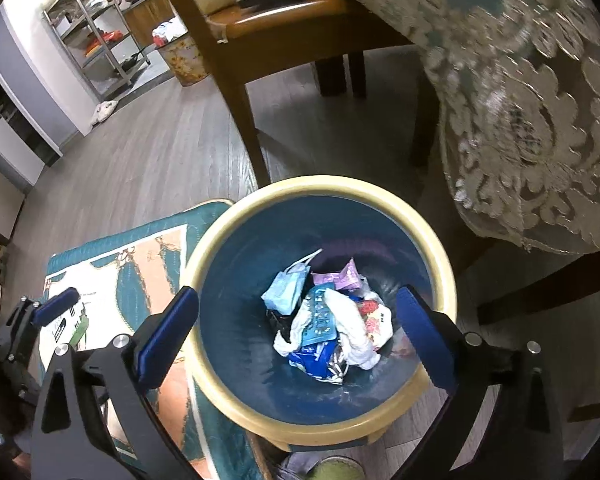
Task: Collect trash
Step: 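Return both tools to the stool and grasp the silver blister pack with the right tool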
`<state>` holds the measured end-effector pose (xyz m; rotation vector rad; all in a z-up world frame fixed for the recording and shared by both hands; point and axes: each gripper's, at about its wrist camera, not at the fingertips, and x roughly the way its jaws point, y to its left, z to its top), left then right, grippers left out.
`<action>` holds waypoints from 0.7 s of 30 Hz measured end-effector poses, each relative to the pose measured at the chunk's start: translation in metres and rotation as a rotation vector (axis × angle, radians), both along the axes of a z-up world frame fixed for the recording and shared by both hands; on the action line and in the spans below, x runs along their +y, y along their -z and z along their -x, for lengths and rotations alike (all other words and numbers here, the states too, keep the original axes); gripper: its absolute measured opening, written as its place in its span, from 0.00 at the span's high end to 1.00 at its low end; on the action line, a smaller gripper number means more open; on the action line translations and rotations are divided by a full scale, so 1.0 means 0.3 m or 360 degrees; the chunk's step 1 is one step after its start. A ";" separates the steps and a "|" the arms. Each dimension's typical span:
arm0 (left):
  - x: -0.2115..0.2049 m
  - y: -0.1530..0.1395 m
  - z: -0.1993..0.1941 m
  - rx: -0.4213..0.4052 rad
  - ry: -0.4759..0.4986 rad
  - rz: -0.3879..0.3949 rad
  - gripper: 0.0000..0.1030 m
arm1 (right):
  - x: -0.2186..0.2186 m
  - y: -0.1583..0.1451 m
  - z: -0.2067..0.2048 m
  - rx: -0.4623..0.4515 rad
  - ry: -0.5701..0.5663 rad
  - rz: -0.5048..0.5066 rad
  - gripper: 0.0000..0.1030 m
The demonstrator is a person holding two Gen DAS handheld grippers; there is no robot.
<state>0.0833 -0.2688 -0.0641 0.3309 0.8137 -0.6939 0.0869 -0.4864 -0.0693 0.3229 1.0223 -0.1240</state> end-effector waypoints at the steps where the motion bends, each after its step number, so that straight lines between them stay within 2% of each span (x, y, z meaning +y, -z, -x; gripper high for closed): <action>1: 0.018 -0.005 -0.001 -0.0004 -0.0012 -0.0001 0.10 | 0.016 -0.004 -0.004 -0.0003 -0.0009 0.0003 0.06; 10: 0.266 -0.087 -0.013 -0.0058 -0.0130 -0.0015 0.10 | 0.203 -0.059 -0.045 -0.0055 -0.0105 0.0007 0.06; 15: 0.440 -0.130 -0.013 -0.0152 -0.0190 -0.0072 0.09 | 0.334 -0.095 -0.026 -0.0099 -0.0169 -0.0106 0.06; 18: 0.574 -0.143 -0.036 -0.0147 -0.0285 -0.0078 0.09 | 0.443 -0.084 -0.021 -0.0078 -0.0261 -0.0131 0.06; 21: 0.728 -0.154 -0.061 -0.0118 -0.0430 -0.0055 0.09 | 0.570 -0.062 -0.020 -0.0050 -0.0380 -0.0066 0.06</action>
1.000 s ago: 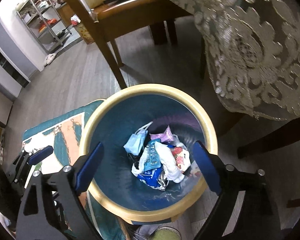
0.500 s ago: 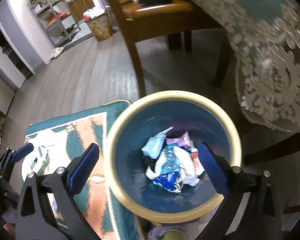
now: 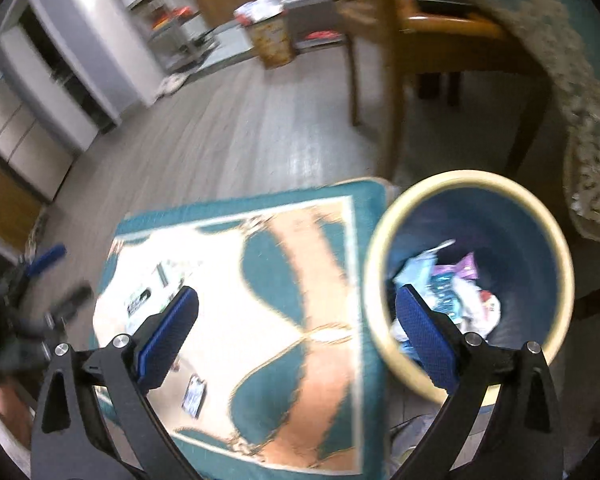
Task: Collect trash
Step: 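Return both tools to the stool and grasp the silver blister pack with the right tool, then grasp the COLTALIN medicine box with the left tool while the right holds the blister pack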
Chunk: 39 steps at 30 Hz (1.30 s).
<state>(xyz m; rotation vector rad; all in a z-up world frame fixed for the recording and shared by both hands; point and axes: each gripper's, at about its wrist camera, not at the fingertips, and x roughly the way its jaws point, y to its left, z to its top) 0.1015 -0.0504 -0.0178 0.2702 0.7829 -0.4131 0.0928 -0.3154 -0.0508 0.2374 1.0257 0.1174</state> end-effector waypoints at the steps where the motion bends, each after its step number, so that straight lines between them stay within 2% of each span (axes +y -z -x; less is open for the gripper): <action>1: 0.054 -0.001 -0.007 0.0007 -0.0054 0.0008 0.09 | 0.034 0.010 -0.001 0.0006 -0.0031 0.0026 0.06; 4: 0.173 0.000 -0.021 0.0029 -0.0172 0.0016 0.09 | 0.155 0.077 0.004 0.0071 -0.0149 0.0044 0.06; 8: 0.271 0.019 -0.020 0.0050 -0.0241 0.0001 0.09 | 0.282 0.176 0.022 0.0219 -0.0241 0.0054 0.06; 13: 0.325 0.045 -0.035 0.0095 -0.0312 -0.0030 0.09 | 0.430 0.299 0.105 0.0338 -0.0333 0.0158 0.06; 16: 0.338 0.038 -0.042 0.0114 -0.0354 0.0025 0.09 | 0.501 0.346 0.149 0.0338 -0.0371 0.0209 0.07; 17: 0.335 0.034 -0.045 0.0115 -0.0355 0.0046 0.09 | 0.517 0.357 0.158 0.0339 -0.0369 0.0198 0.10; 19: 0.328 0.027 -0.041 0.0107 -0.0346 0.0062 0.09 | 0.542 0.379 0.177 0.0352 -0.0366 0.0191 0.22; 22: 0.306 0.028 -0.037 0.0091 -0.0323 0.0032 0.09 | 0.565 0.420 0.199 0.0396 -0.0391 0.0236 0.48; 23: 0.302 0.030 -0.037 0.0095 -0.0315 0.0027 0.09 | 0.564 0.416 0.204 0.0364 -0.0390 0.0278 0.57; 24: 0.299 0.032 -0.038 0.0098 -0.0310 0.0024 0.09 | 0.559 0.414 0.201 0.0351 -0.0397 0.0277 0.71; 29: 0.277 0.054 -0.047 0.0117 -0.0288 -0.0002 0.09 | 0.489 0.343 0.177 0.0328 -0.0371 0.0190 0.74; 30: 0.270 0.062 -0.050 0.0126 -0.0277 0.0004 0.09 | 0.470 0.315 0.169 0.0329 -0.0376 0.0170 0.78; 32: 0.249 0.094 -0.061 0.0159 -0.0230 0.0005 0.08 | 0.420 0.234 0.139 0.0306 -0.0417 0.0174 0.78; 36: 0.159 0.208 -0.089 0.0273 -0.0055 -0.0102 0.08 | 0.318 0.117 0.090 0.0175 -0.0394 0.0249 0.79; 39: 0.098 0.294 -0.101 0.0352 0.0035 -0.0192 0.07 | 0.223 0.110 0.059 0.0147 -0.0250 0.0122 0.82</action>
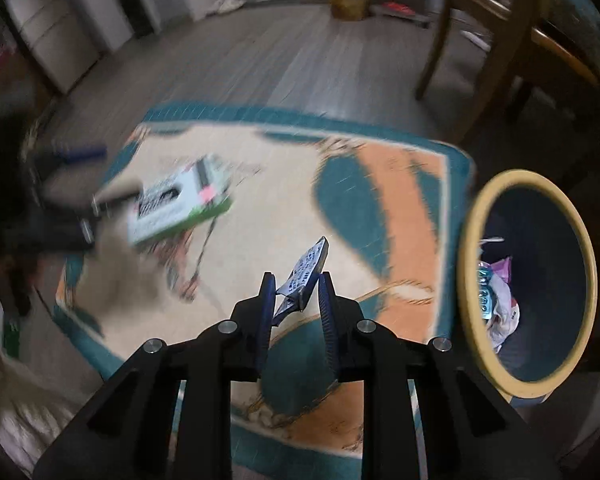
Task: Collect trash
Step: 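Grasp the COLTALIN medicine box with the left tool while the right holds the blister pack, then carry box and blister pack over the wastebasket and open both tools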
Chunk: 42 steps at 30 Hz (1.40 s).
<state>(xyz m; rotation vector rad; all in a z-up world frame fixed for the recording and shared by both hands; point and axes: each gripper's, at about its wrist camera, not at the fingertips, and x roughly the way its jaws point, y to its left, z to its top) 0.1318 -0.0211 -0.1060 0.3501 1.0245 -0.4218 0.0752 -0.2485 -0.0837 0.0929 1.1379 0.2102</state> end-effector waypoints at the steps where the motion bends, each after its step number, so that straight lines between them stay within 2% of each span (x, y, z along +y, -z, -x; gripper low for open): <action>1: -0.022 0.037 -0.008 0.0033 0.0015 -0.0058 0.07 | -0.021 0.008 -0.010 0.0013 0.0042 -0.0047 0.82; 4: -0.064 0.108 -0.027 0.0100 0.0042 -0.0162 0.07 | -0.049 0.017 -0.029 0.0023 0.0066 -0.0116 0.82; 6: -0.078 0.132 -0.038 0.0123 0.0057 -0.0182 0.07 | -0.055 0.021 -0.027 0.0023 0.0040 -0.0093 0.82; 12: -0.079 0.206 -0.075 0.0189 0.0012 -0.0255 0.07 | -0.096 0.016 -0.031 0.0052 0.0061 -0.0233 0.82; 14: -0.071 0.211 -0.082 0.0191 0.0004 -0.0227 0.06 | -0.108 0.008 -0.034 0.0047 0.0066 -0.0267 0.82; 19: -0.031 0.219 -0.110 0.0309 -0.0078 -0.0087 0.07 | -0.121 -0.006 -0.043 0.0024 0.0061 -0.0296 0.82; 23: -0.060 0.195 -0.102 0.0269 -0.0020 -0.0135 0.19 | -0.128 -0.008 -0.057 0.0011 0.0062 -0.0307 0.82; 26: -0.079 0.159 -0.103 0.0220 0.0003 -0.0143 0.22 | -0.136 -0.012 -0.059 -0.0002 0.0066 -0.0302 0.82; 32: -0.114 0.080 -0.093 0.0141 0.0016 -0.0074 0.23 | -0.163 -0.031 -0.052 -0.0029 0.0088 -0.0295 0.82; 42: -0.279 -0.051 -0.042 -0.0017 0.0146 0.0026 0.23 | -0.278 -0.073 -0.024 -0.0094 0.0189 -0.0276 0.82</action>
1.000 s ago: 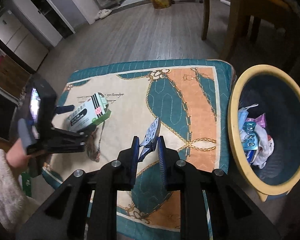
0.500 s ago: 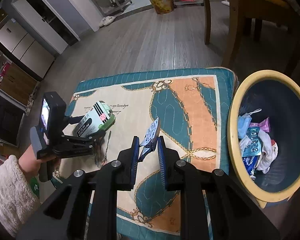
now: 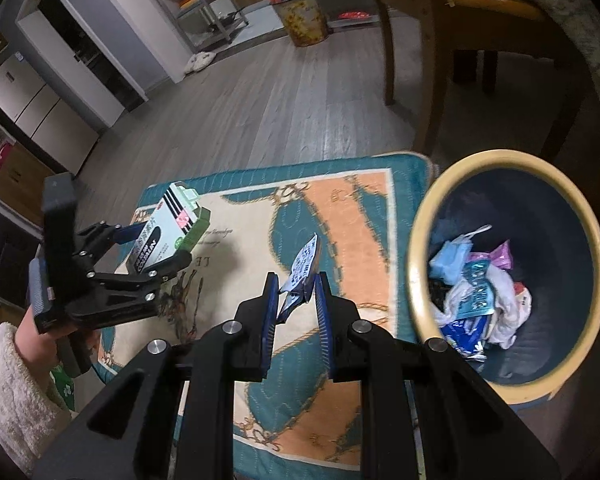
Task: Collect trash
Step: 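Carry box and blister pack over the wastebasket and open both tools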
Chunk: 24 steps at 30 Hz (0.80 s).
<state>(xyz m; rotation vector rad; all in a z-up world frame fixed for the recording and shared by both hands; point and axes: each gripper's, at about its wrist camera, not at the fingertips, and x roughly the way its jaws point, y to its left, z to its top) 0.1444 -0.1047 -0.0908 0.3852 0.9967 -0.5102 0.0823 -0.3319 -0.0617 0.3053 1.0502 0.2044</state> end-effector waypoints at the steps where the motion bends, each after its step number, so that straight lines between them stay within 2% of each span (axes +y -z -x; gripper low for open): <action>1: -0.024 -0.014 0.010 -0.0012 0.0017 0.0017 0.23 | -0.018 -0.003 0.003 -0.0007 0.0016 0.0001 0.82; 15: -0.301 -0.123 0.097 -0.0084 0.0200 0.0198 0.23 | -0.245 -0.060 0.034 -0.0087 0.0190 0.0039 0.82; 24: -0.498 -0.137 0.127 -0.0087 0.0309 0.0269 0.23 | -0.471 -0.079 0.061 -0.0119 0.0360 0.0150 0.82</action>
